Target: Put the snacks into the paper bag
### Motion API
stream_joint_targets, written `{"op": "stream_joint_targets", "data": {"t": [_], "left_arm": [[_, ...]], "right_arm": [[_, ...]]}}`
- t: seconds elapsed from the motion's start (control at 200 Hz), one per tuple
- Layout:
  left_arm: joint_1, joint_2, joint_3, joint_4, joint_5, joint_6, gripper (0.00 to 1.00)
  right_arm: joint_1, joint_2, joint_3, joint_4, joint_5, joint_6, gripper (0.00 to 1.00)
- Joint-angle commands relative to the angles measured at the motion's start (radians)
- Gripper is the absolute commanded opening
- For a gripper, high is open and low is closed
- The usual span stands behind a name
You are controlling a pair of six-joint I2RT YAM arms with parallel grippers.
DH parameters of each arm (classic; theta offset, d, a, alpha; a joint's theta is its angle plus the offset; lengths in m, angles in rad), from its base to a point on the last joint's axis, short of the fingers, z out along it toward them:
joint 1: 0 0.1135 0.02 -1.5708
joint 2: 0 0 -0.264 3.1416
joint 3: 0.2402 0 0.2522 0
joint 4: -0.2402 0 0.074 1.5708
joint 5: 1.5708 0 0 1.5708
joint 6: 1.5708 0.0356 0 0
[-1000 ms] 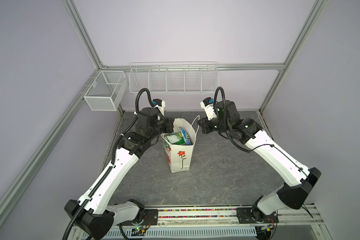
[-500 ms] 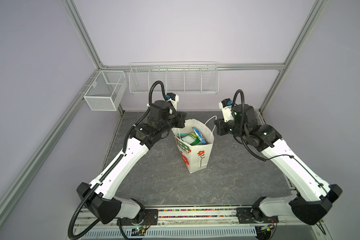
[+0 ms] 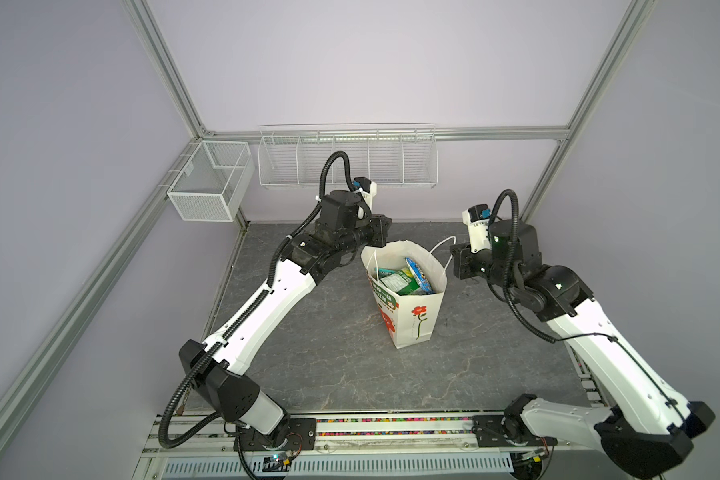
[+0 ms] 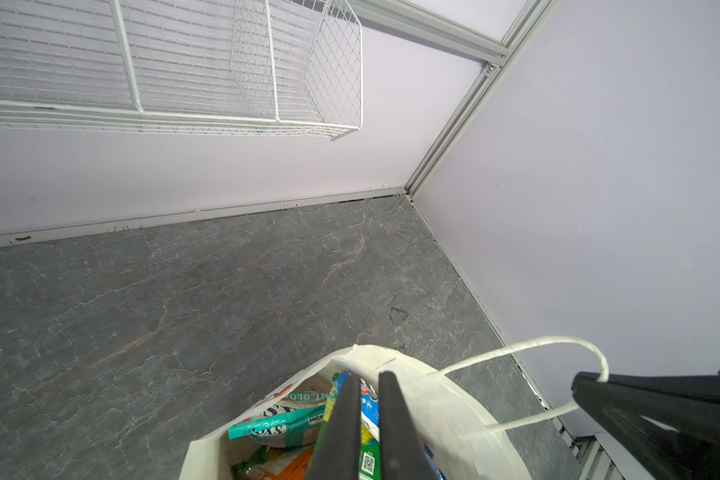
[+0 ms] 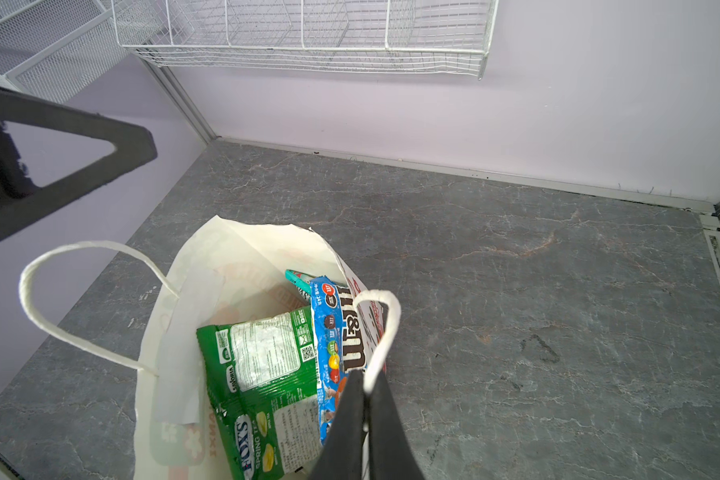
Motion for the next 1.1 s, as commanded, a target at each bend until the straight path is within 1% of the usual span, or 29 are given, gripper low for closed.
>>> {"op": "stream_joint_targets", "data": {"t": [0.0, 0.065, 0.125, 0.145, 0.205, 0.285, 0.365, 0.525, 0.605, 0.62, 0.635, 0.73, 0.895, 1.1], "left_arm": [[-0.002, -0.024, 0.029, -0.006, -0.015, -0.007, 0.22], [-0.003, -0.041, 0.027, -0.014, -0.038, 0.003, 0.34], [-0.001, -0.056, 0.024, -0.023, -0.058, 0.014, 0.44], [-0.001, -0.060, 0.023, -0.028, -0.066, 0.017, 0.47], [-0.001, -0.076, 0.020, -0.039, -0.084, 0.030, 0.53], [0.002, -0.102, 0.003, -0.043, -0.113, 0.041, 0.56], [0.005, -0.139, -0.027, -0.033, -0.144, 0.051, 0.58], [0.005, -0.223, -0.090, -0.029, -0.262, 0.091, 0.59], [0.005, -0.269, -0.137, -0.013, -0.340, 0.113, 0.61], [0.005, -0.278, -0.147, -0.010, -0.355, 0.116, 0.62], [0.005, -0.286, -0.155, -0.008, -0.365, 0.119, 0.62], [0.005, -0.324, -0.189, -0.011, -0.424, 0.137, 0.65], [0.005, -0.371, -0.238, -0.008, -0.474, 0.153, 0.67], [0.005, -0.421, -0.303, 0.010, -0.554, 0.170, 0.70]], "right_arm": [[-0.008, -0.040, 0.001, 0.071, 0.017, -0.009, 0.22], [-0.007, -0.040, 0.000, 0.068, 0.012, -0.014, 0.30], [-0.007, -0.039, 0.001, 0.063, 0.015, -0.018, 0.43], [-0.007, -0.039, 0.000, 0.061, 0.016, -0.018, 0.47], [-0.008, -0.039, -0.001, 0.059, 0.021, -0.020, 0.53], [-0.009, -0.040, 0.001, 0.057, 0.022, -0.023, 0.61], [-0.010, -0.041, 0.004, 0.058, 0.022, -0.025, 0.72], [-0.009, -0.048, 0.010, 0.057, 0.049, -0.035, 1.00], [-0.012, -0.054, 0.007, 0.063, 0.074, -0.043, 0.93], [-0.011, -0.056, 0.005, 0.065, 0.079, -0.043, 0.90], [-0.011, -0.058, 0.003, 0.067, 0.084, -0.045, 0.88], [-0.011, -0.070, -0.012, 0.079, 0.114, -0.045, 0.88], [-0.014, -0.093, -0.043, 0.109, 0.139, -0.052, 0.88], [-0.016, -0.134, -0.102, 0.143, 0.198, -0.069, 0.88]]}}
